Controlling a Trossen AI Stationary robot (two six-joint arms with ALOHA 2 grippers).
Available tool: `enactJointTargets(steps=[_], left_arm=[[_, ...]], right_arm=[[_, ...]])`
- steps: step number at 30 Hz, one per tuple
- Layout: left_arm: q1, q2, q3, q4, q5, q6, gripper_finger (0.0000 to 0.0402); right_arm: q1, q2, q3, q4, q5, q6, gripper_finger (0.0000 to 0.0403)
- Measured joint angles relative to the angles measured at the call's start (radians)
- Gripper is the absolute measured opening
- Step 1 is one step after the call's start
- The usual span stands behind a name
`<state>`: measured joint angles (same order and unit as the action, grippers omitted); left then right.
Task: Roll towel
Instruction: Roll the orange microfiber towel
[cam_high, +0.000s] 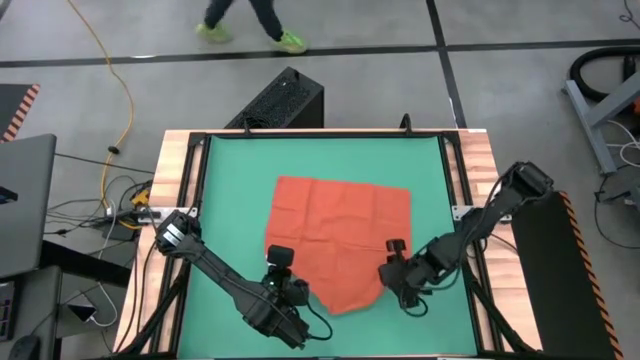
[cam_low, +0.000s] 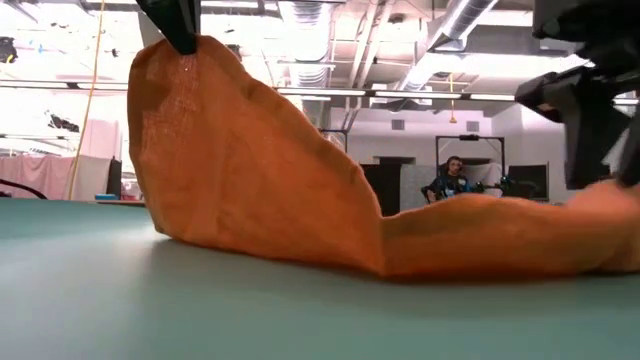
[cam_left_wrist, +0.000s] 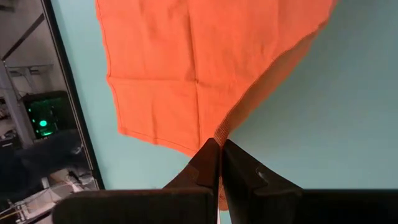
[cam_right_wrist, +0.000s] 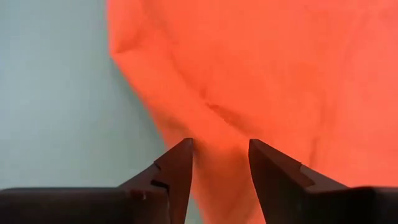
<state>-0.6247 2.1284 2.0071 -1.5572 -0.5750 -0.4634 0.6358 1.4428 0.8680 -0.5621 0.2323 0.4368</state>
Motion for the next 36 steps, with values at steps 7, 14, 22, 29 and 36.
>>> enactJointTargets(steps=[7, 14, 22, 29, 36], left_arm=[[0.0, 0.0, 0.0, -0.013, -0.026, 0.0, 0.0], [0.0, 0.0, 0.0, -0.013, -0.033, 0.001, 0.0], [0.0, 0.0, 0.0, -0.014, -0.033, 0.001, 0.0], [0.0, 0.0, 0.0, -0.014, -0.034, 0.0, 0.0], [0.0, 0.0, 0.0, -0.014, -0.034, -0.003, 0.0]], right_arm=[[-0.023, -0.086, 0.0, 0.068, -0.087, 0.004, 0.0159], [-0.024, -0.03, -0.028, 0.045, 0.0, -0.022, 0.015], [-0.023, 0.077, -0.028, 0.083, -0.025, -0.069, 0.0162], [-0.035, 0.082, -0.027, 0.065, -0.026, -0.091, 0.0166], [-0.037, 0.144, -0.028, 0.076, -0.064, -0.114, 0.0166]])
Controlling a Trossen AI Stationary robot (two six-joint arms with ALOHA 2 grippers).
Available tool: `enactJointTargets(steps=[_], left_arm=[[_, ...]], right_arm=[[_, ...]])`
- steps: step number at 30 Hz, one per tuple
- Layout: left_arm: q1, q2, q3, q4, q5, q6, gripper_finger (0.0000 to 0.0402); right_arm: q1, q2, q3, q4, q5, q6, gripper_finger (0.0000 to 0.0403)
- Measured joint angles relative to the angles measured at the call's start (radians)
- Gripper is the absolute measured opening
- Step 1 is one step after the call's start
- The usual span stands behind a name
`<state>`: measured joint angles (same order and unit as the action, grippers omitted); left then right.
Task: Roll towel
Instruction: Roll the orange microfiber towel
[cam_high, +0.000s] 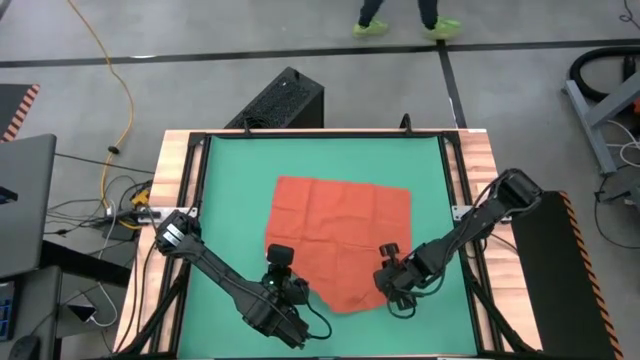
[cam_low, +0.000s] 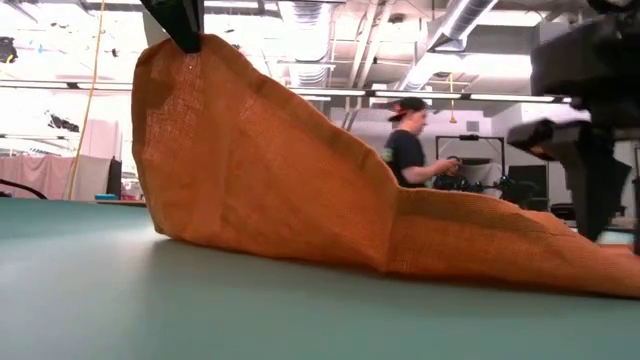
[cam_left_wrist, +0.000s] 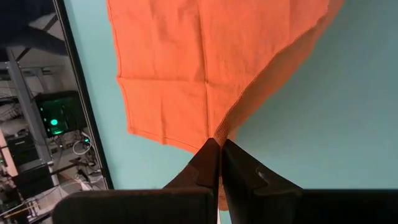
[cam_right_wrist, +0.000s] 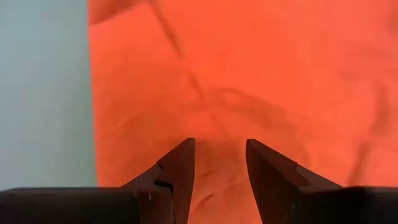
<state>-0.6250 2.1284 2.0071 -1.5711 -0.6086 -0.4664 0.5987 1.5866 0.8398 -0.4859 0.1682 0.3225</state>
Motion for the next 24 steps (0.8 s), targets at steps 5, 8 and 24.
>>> enactJointTargets(steps=[5, 8, 24], left_arm=[[0.0, 0.0, 0.0, 0.0, 0.0, 0.0, 0.0], [0.0, 0.0, 0.0, 0.0, 0.0, 0.001, 0.0], [0.0, 0.0, 0.0, 0.0, -0.002, 0.009, 0.0]], right_arm=[[-0.001, 0.035, 0.002, 0.005, -0.035, -0.002, 0.0166], [-0.005, 0.036, 0.002, 0.006, -0.037, -0.001, 0.016], [-0.006, -0.023, 0.0, -0.011, -0.039, 0.033, 0.0014]])
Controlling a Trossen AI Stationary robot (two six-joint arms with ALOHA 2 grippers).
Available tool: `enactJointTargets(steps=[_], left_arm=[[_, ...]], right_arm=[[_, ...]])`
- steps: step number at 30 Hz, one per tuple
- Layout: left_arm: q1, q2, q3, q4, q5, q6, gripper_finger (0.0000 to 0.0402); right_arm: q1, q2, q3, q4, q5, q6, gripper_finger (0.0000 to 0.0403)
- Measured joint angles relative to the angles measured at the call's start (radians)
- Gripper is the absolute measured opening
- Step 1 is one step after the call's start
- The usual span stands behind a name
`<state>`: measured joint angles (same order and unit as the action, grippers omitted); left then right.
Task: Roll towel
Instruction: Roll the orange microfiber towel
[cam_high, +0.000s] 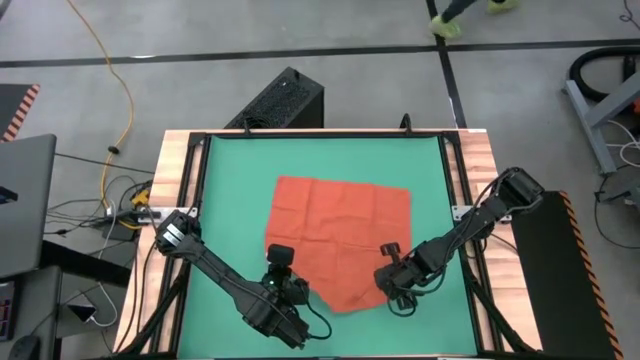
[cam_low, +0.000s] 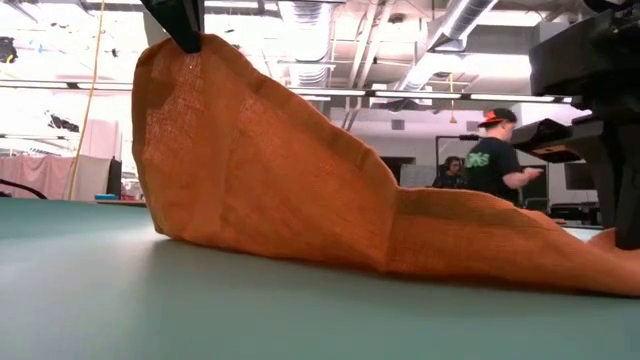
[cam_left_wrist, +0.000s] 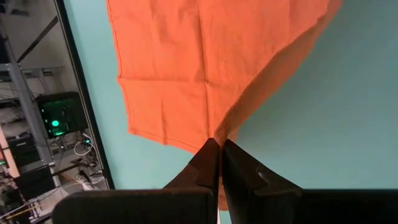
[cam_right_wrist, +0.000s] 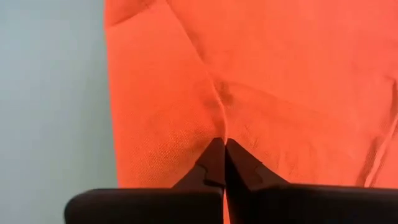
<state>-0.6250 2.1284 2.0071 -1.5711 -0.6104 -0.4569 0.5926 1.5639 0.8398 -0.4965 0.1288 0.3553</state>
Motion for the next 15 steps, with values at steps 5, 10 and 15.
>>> enactJointTargets(steps=[5, 10, 15], left_arm=[[-0.003, 0.0, 0.0, 0.0, -0.046, 0.007, 0.0], [-0.005, 0.0, 0.0, 0.0, -0.067, 0.014, 0.0], [-0.01, -0.017, 0.0, 0.0, -0.124, 0.056, 0.0]], right_arm=[[0.023, 0.0, 0.051, -0.094, 0.001, 0.069, 0.0005], [0.085, 0.0, 0.176, -0.254, 0.059, 0.151, 0.0003], [0.156, -0.001, 0.331, -0.518, 0.258, 0.268, 0.0002]])
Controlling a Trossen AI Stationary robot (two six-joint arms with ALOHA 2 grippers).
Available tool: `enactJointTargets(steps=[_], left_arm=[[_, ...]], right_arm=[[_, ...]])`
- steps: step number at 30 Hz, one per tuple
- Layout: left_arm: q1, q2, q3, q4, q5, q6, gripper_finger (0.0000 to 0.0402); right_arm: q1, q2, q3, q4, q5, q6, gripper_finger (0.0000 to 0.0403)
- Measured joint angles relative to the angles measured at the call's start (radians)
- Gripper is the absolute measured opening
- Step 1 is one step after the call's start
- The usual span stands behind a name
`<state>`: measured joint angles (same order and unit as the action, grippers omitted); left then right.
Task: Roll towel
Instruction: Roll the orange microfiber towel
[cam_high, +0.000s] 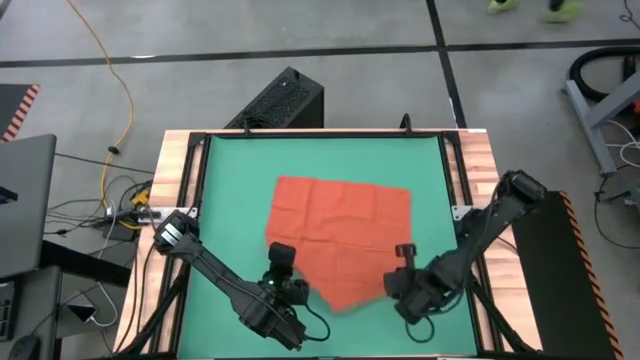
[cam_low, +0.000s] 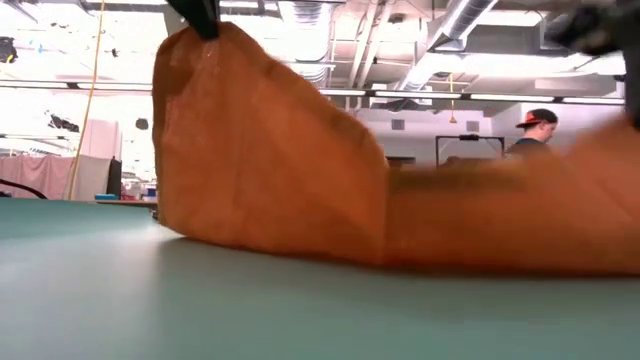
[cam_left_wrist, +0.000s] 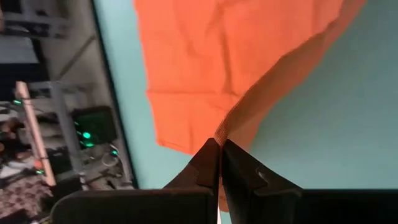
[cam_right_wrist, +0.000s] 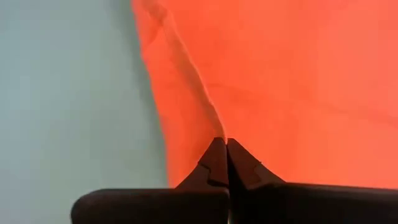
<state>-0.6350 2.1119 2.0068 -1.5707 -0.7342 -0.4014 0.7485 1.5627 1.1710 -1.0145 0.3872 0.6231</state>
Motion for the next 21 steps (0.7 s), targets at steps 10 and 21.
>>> enactJointTargets(steps=[10, 21], left_arm=[[0.021, -0.118, 0.0, -0.001, -0.144, 0.014, 0.0], [0.159, -0.138, -0.121, 0.001, -0.107, 0.044, 0.0]], right_arm=[[-0.028, 0.0, 0.091, -0.469, 0.212, 0.322, 0.0001], [-0.11, 0.0, 0.091, -0.512, 0.321, 0.309, 0.0002]])
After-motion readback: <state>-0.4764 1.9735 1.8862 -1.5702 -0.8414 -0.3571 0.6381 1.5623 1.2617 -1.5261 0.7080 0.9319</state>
